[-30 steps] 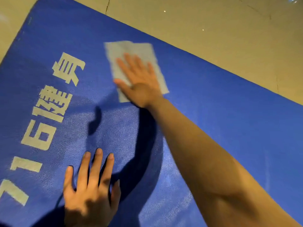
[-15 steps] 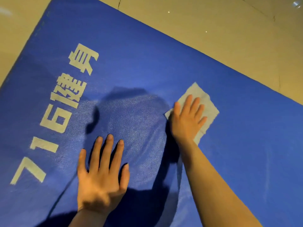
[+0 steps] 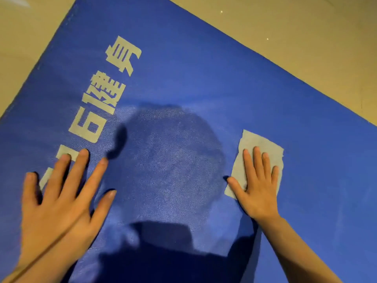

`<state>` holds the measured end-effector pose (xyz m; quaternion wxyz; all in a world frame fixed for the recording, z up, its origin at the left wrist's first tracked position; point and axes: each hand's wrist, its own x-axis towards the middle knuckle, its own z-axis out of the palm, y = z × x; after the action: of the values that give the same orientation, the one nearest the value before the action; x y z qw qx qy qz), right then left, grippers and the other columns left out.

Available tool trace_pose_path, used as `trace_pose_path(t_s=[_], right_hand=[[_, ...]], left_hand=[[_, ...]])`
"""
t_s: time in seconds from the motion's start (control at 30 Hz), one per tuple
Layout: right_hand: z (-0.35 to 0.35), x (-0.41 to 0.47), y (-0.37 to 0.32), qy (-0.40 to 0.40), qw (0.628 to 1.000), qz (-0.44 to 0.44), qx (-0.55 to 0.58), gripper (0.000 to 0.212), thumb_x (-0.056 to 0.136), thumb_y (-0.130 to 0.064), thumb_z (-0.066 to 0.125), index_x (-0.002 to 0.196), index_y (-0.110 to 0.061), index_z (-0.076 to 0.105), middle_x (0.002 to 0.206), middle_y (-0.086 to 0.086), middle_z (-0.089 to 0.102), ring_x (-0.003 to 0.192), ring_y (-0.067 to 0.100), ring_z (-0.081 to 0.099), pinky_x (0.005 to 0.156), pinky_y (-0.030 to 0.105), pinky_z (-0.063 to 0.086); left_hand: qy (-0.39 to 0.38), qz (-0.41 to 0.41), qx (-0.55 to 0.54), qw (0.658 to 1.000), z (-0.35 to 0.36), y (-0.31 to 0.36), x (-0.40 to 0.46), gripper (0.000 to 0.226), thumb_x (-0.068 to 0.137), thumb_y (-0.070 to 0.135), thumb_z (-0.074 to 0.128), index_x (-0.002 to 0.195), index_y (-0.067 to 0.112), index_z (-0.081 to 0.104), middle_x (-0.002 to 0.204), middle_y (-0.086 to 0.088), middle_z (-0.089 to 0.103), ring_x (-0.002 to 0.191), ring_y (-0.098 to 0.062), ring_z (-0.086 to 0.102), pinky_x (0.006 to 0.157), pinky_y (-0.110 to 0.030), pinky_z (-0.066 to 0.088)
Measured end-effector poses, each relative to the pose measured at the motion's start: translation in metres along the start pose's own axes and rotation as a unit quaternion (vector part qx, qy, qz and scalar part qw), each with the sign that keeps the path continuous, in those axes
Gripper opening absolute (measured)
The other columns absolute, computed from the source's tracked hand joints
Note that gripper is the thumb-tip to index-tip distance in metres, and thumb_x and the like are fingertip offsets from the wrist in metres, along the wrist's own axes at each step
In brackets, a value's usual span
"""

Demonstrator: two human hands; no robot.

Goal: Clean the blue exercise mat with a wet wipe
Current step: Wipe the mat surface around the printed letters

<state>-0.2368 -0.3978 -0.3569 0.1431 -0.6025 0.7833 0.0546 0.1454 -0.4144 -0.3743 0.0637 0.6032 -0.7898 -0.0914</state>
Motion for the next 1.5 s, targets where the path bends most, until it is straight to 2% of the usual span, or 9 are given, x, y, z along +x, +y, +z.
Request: trace_pose_path(t_s=[0.13, 0.27, 0.43, 0.57, 0.63, 0.8, 0.97, 1.3, 1.5], right_hand=[[-0.009, 0.072, -0.058, 0.05, 0.987, 0.145, 0.055, 0.083, 0.085, -0.072, 0.007, 0.156, -0.03, 0.001, 0.165, -0.001, -0.005, 0.151, 0.024, -0.008, 0.119, 0.053, -0.006], [-0.019, 0.145, -0.133, 0.075, 0.984, 0.154, 0.043, 0.063, 0.104, -0.05, 0.02, 0.157, -0.021, 0.003, 0.165, 0.009, -0.004, 0.151, 0.03, -0.005, 0.118, 0.056, -0.004], [-0.01, 0.204, -0.253, 0.159, 0.987, 0.002, -0.009, 0.057, 0.104, -0.042, 0.023, 0.156, -0.02, 0.021, 0.163, 0.011, 0.016, 0.15, 0.033, 0.013, 0.118, 0.059, 0.008], [-0.022, 0.21, -0.282, 0.031, 0.956, -0.288, -0.037, 0.059, 0.101, -0.049, 0.025, 0.156, -0.028, 0.017, 0.165, 0.002, 0.01, 0.151, 0.03, 0.005, 0.118, 0.053, -0.001], [-0.035, 0.229, -0.252, 0.036, 0.946, -0.321, -0.017, 0.065, 0.097, -0.058, 0.027, 0.155, -0.029, 0.025, 0.163, 0.002, 0.017, 0.151, 0.029, 0.012, 0.119, 0.049, 0.005], [-0.06, 0.267, -0.174, 0.052, 0.997, 0.031, 0.038, 0.067, 0.1, -0.059, 0.026, 0.158, -0.029, 0.008, 0.165, 0.002, -0.001, 0.151, 0.025, -0.003, 0.121, 0.047, -0.004], [-0.059, 0.307, -0.245, 0.065, 0.98, 0.172, 0.075, 0.066, 0.103, -0.053, 0.014, 0.158, -0.021, -0.001, 0.165, 0.007, -0.005, 0.15, 0.034, -0.009, 0.119, 0.053, -0.008], [-0.021, 0.248, -0.424, 0.024, 0.962, -0.266, -0.058, 0.054, 0.105, -0.035, 0.019, 0.157, -0.024, 0.011, 0.165, -0.001, 0.006, 0.151, 0.025, -0.001, 0.119, 0.052, -0.009], [-0.029, 0.238, -0.337, 0.01, 0.974, -0.226, 0.016, 0.054, 0.106, -0.042, 0.02, 0.157, -0.031, 0.005, 0.165, -0.008, -0.003, 0.151, 0.015, -0.006, 0.12, 0.038, -0.009]], left_hand=[[0.004, -0.013, 0.045, 0.999, 0.0, -0.008, -0.002, 0.062, 0.099, 0.046, 0.031, 0.149, 0.01, 0.042, 0.153, -0.023, 0.037, 0.139, -0.048, 0.034, 0.105, -0.072, 0.025], [0.038, -0.024, 0.065, 0.997, 0.001, -0.006, -0.005, 0.058, 0.099, 0.044, 0.034, 0.147, 0.015, 0.046, 0.154, -0.017, 0.039, 0.14, -0.04, 0.037, 0.107, -0.068, 0.023], [0.046, -0.038, 0.07, 0.996, -0.002, -0.001, -0.002, 0.055, 0.097, 0.044, 0.037, 0.146, 0.02, 0.044, 0.15, -0.014, 0.044, 0.14, -0.036, 0.037, 0.11, -0.065, 0.023], [0.056, -0.048, 0.081, 0.994, -0.003, -0.001, 0.002, 0.055, 0.091, 0.042, 0.041, 0.141, 0.022, 0.053, 0.146, -0.013, 0.047, 0.143, -0.033, 0.034, 0.109, -0.066, 0.026], [0.061, -0.049, 0.08, 0.994, 0.0, -0.001, 0.005, 0.053, 0.091, 0.042, 0.037, 0.139, 0.024, 0.052, 0.144, -0.012, 0.048, 0.149, -0.026, 0.022, 0.109, -0.064, 0.025], [0.052, -0.048, 0.093, 0.993, 0.008, -0.005, 0.01, 0.051, 0.093, 0.048, 0.024, 0.129, 0.026, 0.053, 0.134, -0.009, 0.061, 0.127, -0.032, 0.044, 0.1, -0.058, 0.031], [0.068, -0.049, 0.087, 0.993, 0.01, -0.005, 0.01, 0.049, 0.089, 0.047, 0.032, 0.129, 0.029, 0.053, 0.138, -0.004, 0.049, 0.132, -0.03, 0.04, 0.097, -0.058, 0.033], [0.093, -0.045, 0.068, 0.992, 0.008, -0.003, 0.008, 0.048, 0.088, 0.042, 0.041, 0.133, 0.029, 0.055, 0.141, -0.007, 0.054, 0.131, -0.03, 0.047, 0.103, -0.06, 0.035], [0.073, -0.047, 0.039, 0.995, 0.007, -0.008, 0.005, 0.057, 0.093, 0.047, 0.036, 0.146, 0.029, 0.044, 0.155, -0.007, 0.04, 0.15, -0.022, 0.022, 0.113, -0.058, 0.022]])
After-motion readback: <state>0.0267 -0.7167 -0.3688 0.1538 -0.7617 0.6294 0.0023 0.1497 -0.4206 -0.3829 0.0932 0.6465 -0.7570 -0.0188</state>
